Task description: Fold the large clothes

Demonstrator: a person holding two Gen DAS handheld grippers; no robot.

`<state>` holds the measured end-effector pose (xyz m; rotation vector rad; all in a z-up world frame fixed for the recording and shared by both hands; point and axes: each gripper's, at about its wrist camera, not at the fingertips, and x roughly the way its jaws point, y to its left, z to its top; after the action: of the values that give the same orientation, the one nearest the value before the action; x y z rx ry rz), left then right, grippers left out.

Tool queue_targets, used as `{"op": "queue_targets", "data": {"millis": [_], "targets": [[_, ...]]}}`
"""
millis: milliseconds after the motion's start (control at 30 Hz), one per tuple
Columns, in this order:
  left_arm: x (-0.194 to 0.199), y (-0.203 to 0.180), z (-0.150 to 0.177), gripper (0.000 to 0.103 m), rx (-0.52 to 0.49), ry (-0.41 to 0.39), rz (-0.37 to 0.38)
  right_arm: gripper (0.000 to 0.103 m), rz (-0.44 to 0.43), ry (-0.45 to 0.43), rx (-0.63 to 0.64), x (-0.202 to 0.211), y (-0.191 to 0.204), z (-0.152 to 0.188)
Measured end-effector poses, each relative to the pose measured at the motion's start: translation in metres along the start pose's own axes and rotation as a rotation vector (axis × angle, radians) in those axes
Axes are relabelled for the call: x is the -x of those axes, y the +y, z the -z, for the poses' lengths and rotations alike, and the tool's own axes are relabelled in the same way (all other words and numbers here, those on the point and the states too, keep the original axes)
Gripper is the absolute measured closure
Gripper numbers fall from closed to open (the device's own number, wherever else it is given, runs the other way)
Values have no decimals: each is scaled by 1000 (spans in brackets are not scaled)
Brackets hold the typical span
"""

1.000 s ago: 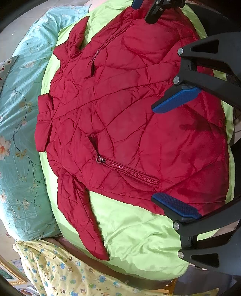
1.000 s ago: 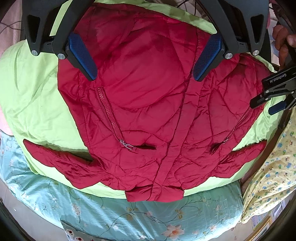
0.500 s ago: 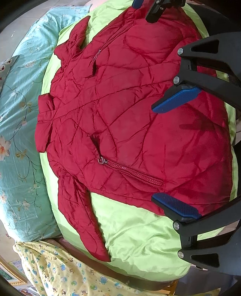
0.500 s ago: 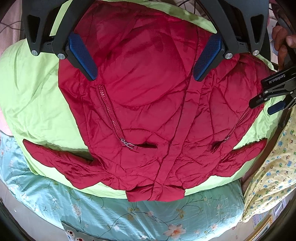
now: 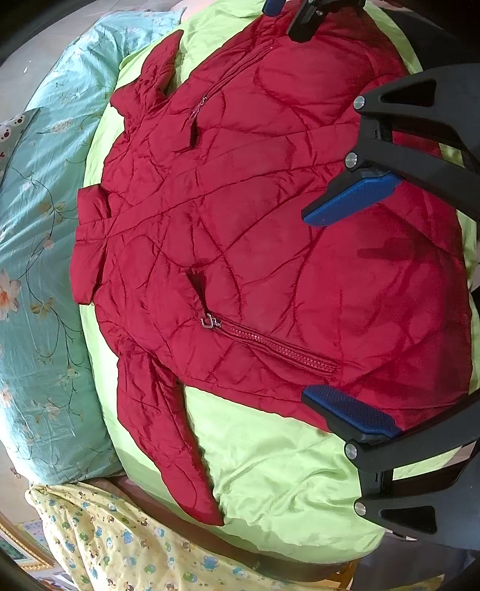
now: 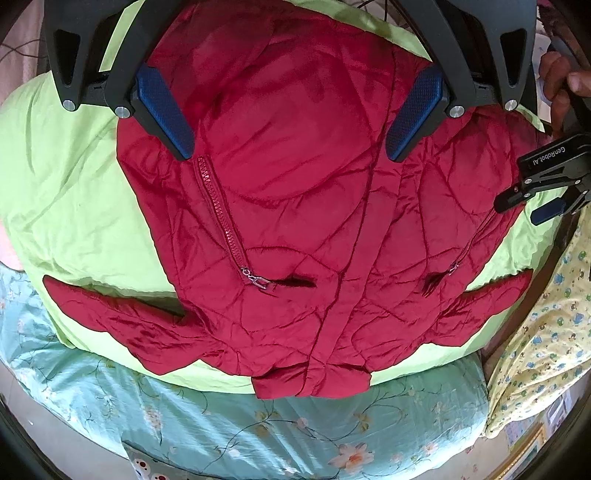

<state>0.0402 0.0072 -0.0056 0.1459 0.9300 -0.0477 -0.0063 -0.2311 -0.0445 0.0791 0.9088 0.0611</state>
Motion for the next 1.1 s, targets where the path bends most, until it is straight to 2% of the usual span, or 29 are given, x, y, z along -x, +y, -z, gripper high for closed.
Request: {"op": "queue_targets", "data": {"millis": [767, 1000, 1100], "targets": [[-14, -1, -22, 14, 5, -3, 5, 0, -39, -4, -58, -11, -23, -23], [-22, 8, -28, 14, 41, -8, 38, 0, -110, -19, -156, -14, -59, -32], [-30, 15, -34, 14, 60, -6, 23, 0, -120, -31, -219, -16, -86, -39]]}}
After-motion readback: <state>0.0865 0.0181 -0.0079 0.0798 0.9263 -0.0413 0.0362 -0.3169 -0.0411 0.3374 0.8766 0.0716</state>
